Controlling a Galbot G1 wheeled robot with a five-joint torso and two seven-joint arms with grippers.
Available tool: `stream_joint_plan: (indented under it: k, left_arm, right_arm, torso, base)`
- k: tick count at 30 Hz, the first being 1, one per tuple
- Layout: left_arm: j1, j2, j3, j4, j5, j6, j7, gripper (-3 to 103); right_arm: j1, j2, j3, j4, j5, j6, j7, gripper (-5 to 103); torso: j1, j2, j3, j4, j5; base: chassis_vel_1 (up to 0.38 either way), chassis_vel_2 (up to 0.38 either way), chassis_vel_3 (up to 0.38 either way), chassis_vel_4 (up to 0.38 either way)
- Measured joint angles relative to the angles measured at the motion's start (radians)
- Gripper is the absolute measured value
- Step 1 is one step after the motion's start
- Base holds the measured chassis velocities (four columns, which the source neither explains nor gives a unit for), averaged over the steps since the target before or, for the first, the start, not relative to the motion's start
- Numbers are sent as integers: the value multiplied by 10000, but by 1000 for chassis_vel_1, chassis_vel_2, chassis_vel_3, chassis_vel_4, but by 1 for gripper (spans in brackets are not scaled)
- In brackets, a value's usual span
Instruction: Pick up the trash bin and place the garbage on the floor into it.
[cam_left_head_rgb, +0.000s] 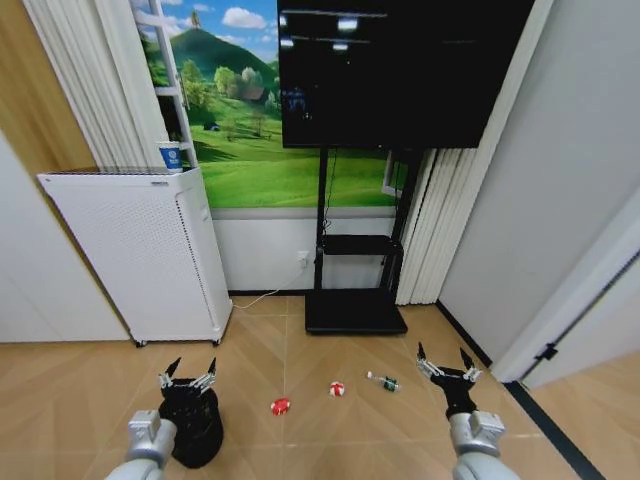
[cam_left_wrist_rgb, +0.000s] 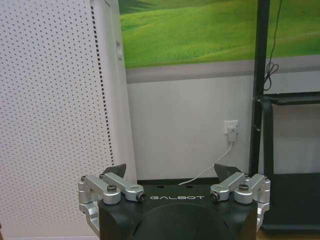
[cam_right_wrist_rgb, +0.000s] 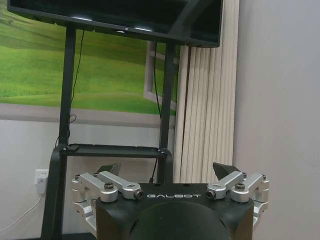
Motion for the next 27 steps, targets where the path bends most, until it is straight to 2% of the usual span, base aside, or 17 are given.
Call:
stream_joint_plan:
  k: [6, 27]
  left_arm:
    - [10, 14, 14, -51, -234, 48, -137, 99]
    - [18, 16, 22, -68, -249, 68, -142, 99]
  right_arm:
    - [-5, -20, 27, -37, -10, 56, 93, 100]
    - [-16, -22, 35, -41, -12, 49, 96, 100]
  torso:
    - [4, -1, 1, -1, 0]
    - [-4, 4, -3, -1, 0]
  base:
    - [-185, 194, 156, -156]
    - [20, -26, -20, 15]
